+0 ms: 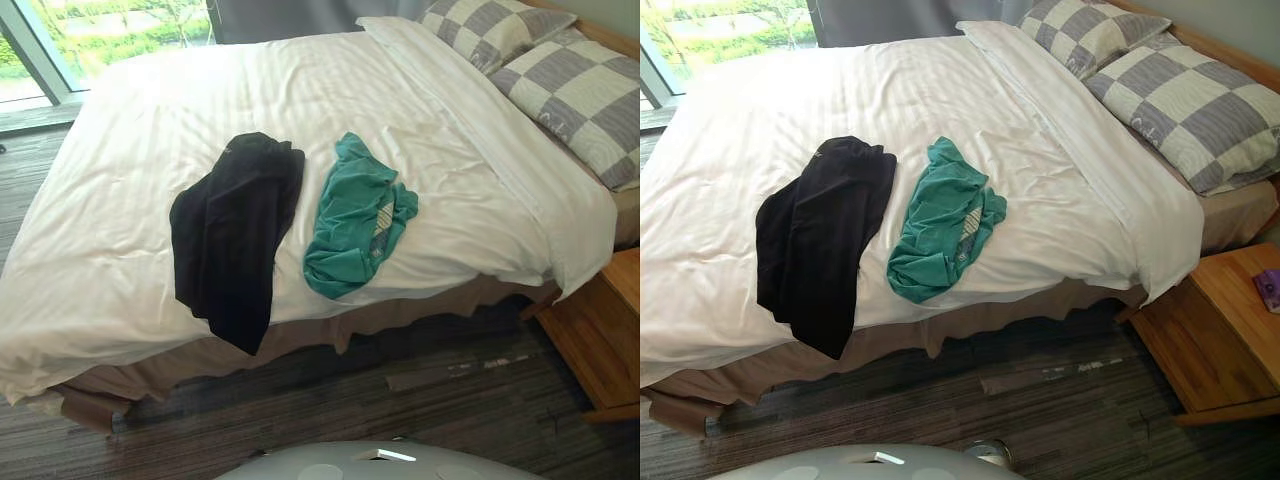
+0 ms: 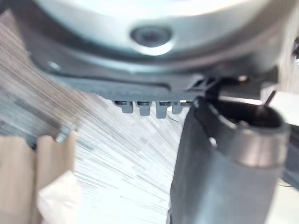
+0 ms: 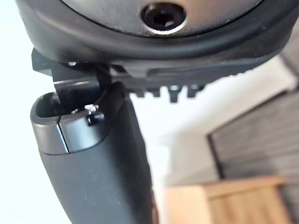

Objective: Tidy up the quilt and then pick up the clothes from the bed and put them into the laundry hamper

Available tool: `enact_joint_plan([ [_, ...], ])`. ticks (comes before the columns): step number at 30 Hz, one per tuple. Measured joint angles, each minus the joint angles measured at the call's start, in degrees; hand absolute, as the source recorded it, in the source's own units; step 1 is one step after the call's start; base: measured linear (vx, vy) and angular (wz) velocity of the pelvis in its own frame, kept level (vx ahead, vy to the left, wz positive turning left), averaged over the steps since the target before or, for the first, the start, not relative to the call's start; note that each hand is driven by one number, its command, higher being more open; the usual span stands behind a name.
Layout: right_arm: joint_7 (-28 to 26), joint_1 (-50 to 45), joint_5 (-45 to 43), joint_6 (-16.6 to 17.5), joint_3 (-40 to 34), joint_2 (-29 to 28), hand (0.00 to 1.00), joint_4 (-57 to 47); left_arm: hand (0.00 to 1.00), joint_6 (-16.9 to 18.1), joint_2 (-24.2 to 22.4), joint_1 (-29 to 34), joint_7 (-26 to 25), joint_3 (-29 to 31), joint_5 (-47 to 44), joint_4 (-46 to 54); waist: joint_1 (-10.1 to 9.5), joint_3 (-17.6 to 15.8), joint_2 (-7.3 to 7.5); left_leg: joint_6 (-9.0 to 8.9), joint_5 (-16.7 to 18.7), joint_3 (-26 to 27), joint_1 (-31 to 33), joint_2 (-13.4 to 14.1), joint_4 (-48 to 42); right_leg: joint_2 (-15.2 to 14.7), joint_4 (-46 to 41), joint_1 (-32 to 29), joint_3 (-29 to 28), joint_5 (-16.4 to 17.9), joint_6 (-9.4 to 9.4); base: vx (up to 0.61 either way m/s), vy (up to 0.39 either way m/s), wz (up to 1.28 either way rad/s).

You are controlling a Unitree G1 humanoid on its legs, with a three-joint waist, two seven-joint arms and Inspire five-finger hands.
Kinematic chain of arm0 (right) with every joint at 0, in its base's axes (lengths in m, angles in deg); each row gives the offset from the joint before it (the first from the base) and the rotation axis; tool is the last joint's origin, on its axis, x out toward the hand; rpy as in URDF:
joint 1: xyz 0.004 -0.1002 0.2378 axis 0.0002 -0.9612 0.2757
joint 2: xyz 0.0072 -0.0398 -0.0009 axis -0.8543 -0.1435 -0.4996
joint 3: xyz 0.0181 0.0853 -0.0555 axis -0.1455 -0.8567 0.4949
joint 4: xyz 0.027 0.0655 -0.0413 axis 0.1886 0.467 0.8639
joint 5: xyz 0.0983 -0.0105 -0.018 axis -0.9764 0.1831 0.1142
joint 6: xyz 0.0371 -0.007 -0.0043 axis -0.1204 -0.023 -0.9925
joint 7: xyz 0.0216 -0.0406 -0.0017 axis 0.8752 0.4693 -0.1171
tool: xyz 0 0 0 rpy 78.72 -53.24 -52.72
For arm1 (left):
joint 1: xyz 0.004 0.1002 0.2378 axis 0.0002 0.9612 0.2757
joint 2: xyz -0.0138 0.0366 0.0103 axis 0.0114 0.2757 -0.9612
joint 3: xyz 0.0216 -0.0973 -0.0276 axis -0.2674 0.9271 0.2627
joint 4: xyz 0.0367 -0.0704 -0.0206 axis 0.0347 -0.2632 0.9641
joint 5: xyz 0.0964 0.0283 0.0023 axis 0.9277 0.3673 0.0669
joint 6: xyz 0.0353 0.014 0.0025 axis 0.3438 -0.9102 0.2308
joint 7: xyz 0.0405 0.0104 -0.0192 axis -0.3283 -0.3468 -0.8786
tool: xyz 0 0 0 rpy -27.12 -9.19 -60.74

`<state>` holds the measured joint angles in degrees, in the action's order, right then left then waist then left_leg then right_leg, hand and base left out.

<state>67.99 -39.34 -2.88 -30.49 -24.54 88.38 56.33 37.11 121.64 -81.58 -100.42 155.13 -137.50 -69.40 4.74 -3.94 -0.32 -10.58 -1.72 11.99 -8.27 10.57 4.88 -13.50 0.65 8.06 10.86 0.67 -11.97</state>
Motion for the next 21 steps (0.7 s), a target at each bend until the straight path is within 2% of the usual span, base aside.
enact_joint_plan([
  [2,0.0,1.6,0.5,0.9,3.6,4.5,1.00,-4.5,1.00,1.1,3.9,-0.8,-0.9,-0.2,2.8,0.4,-0.41,1.2,-0.21,0.01,-0.1,0.0,0.1,0.0,0.0,0.0,0.0,0.0,0.1,0.0,-0.05,-0.05,-0.007,0.03],
  [4,-0.5,4.2,3.0,1.0,10.7,8.9,1.00,-10.0,1.00,2.4,9.1,-3.1,-0.9,-2.9,7.8,2.8,-1.16,2.3,-0.31,0.01,-0.4,-0.2,0.6,0.0,0.2,0.0,0.2,-0.2,0.5,-0.2,-0.36,-0.07,-0.004,0.05],
  [8,-5.0,8.0,5.0,0.9,21.5,10.9,1.00,-18.8,1.00,4.8,16.1,-5.4,2.4,-10.8,17.9,13.7,-2.07,3.5,0.97,0.07,-1.3,-1.1,2.5,0.1,0.2,0.0,0.2,-1.2,1.5,-0.3,-0.42,-0.07,-0.004,0.16],
  [10,-7.3,9.4,6.6,0.6,26.5,10.9,1.00,-22.7,1.00,6.5,17.8,-6.5,4.7,-14.0,23.4,19.6,-3.08,3.8,1.33,0.04,-1.4,-1.1,2.9,0.1,0.2,0.0,-0.1,-1.7,1.4,-0.4,-0.56,-0.03,0.002,0.04],
  [12,-10.0,11.3,9.6,0.2,32.6,10.9,1.00,-26.5,1.00,8.0,18.1,-8.5,7.1,-17.2,29.0,25.1,-3.47,3.7,1.14,0.02,-1.7,-1.3,3.3,0.1,0.1,0.0,-0.7,-2.2,1.4,-0.5,-0.52,-0.02,-0.001,0.06],
  [15,-12.4,14.2,11.7,-2.2,41.7,10.8,1.00,-30.9,1.00,8.3,17.8,-11.7,8.9,-24.6,35.7,29.7,-3.67,3.6,0.72,-0.12,-2.3,-1.0,3.7,0.2,0.0,0.3,-1.0,-2.9,1.1,-0.6,-0.32,-0.01,-0.006,0.00],
  [16,-13.2,16.2,12.5,-3.6,45.6,10.2,1.00,-32.1,1.00,8.2,17.3,-13.3,9.9,-28.6,38.0,31.0,-3.66,3.0,0.18,-0.03,-2.8,-0.3,3.7,0.3,-0.1,0.4,-1.2,-3.2,0.8,-0.8,-0.11,-0.05,0.000,-0.13],
  [17,-13.7,18.9,14.1,-5.4,50.0,8.6,1.00,-32.5,1.00,7.3,16.0,-15.6,11.3,-33.6,40.3,32.6,-3.65,2.4,-0.42,0.07,-3.2,1.1,3.6,0.4,-0.1,0.6,-1.3,-3.6,0.2,-1.2,0.14,-0.06,0.003,-0.16],
  [19,-14.2,20.7,14.2,-6.9,53.1,7.3,1.00,-32.5,1.00,6.7,14.6,-17.5,12.6,-37.2,41.8,33.5,-3.56,2.0,-0.81,0.13,-3.4,1.6,3.5,0.5,-0.1,0.8,-1.4,-3.8,-0.3,-1.4,0.34,-0.07,0.000,-0.16],
  [21,-14.7,23.1,15.8,-8.7,56.9,5.5,1.00,-32.5,1.00,5.8,11.0,-20.4,13.7,-43.4,48.3,36.1,-3.38,0.1,-0.97,0.12,-3.6,2.5,2.7,1.0,-0.1,1.2,-1.4,-3.8,-1.4,-2.0,1.03,-0.09,-0.002,-0.23],
])
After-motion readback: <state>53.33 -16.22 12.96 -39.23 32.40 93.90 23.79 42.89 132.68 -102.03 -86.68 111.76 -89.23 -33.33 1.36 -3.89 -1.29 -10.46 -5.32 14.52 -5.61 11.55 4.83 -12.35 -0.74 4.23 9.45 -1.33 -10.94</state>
